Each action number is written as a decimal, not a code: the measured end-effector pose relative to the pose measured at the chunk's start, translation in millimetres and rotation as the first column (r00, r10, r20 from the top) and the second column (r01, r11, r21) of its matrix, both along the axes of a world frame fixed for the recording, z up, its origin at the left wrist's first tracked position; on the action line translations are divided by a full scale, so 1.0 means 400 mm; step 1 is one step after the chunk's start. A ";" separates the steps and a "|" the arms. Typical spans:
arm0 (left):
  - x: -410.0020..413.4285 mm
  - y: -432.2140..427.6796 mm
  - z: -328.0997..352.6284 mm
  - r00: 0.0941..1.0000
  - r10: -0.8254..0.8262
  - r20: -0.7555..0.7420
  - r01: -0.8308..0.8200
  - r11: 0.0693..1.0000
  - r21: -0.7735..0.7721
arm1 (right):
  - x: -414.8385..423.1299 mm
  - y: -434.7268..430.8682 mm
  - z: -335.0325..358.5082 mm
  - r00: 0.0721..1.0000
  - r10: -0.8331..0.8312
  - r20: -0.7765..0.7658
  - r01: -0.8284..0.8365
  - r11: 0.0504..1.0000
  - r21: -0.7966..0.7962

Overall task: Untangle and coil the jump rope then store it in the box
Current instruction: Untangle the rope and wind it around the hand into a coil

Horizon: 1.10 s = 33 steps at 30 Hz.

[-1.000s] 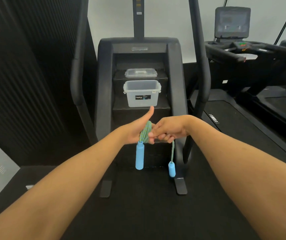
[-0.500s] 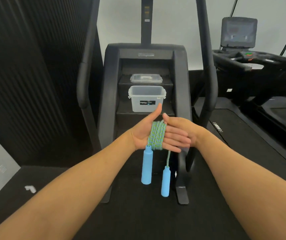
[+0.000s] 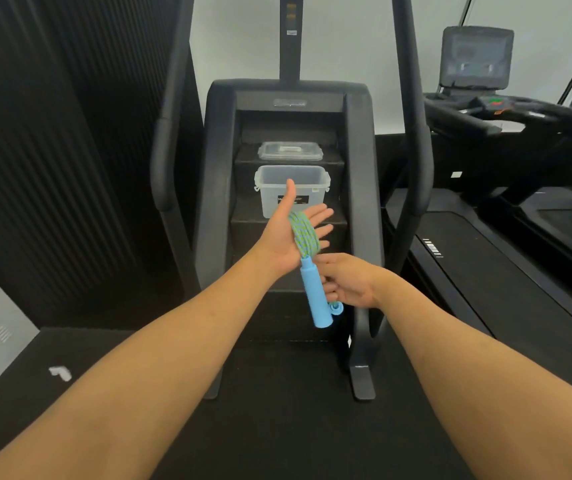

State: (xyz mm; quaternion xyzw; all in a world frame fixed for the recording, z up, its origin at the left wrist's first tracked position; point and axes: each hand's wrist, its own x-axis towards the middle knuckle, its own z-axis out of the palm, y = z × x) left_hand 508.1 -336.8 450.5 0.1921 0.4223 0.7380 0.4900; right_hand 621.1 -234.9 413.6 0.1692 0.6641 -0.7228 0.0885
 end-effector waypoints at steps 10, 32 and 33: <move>-0.001 -0.023 -0.087 0.768 -0.560 -0.309 0.251 0.708 -0.660 | 0.011 0.002 0.063 0.937 0.270 0.220 -0.337 0.863 0.375; 0.021 -0.123 -0.073 0.511 -0.859 -0.036 0.818 0.499 -0.285 | 0.010 0.005 0.104 0.899 0.427 0.096 -0.437 0.889 0.137; 0.026 -0.123 -0.068 0.486 -0.872 -0.064 0.835 0.484 -0.263 | 0.015 -0.004 0.103 0.892 0.437 0.115 -0.448 0.887 0.110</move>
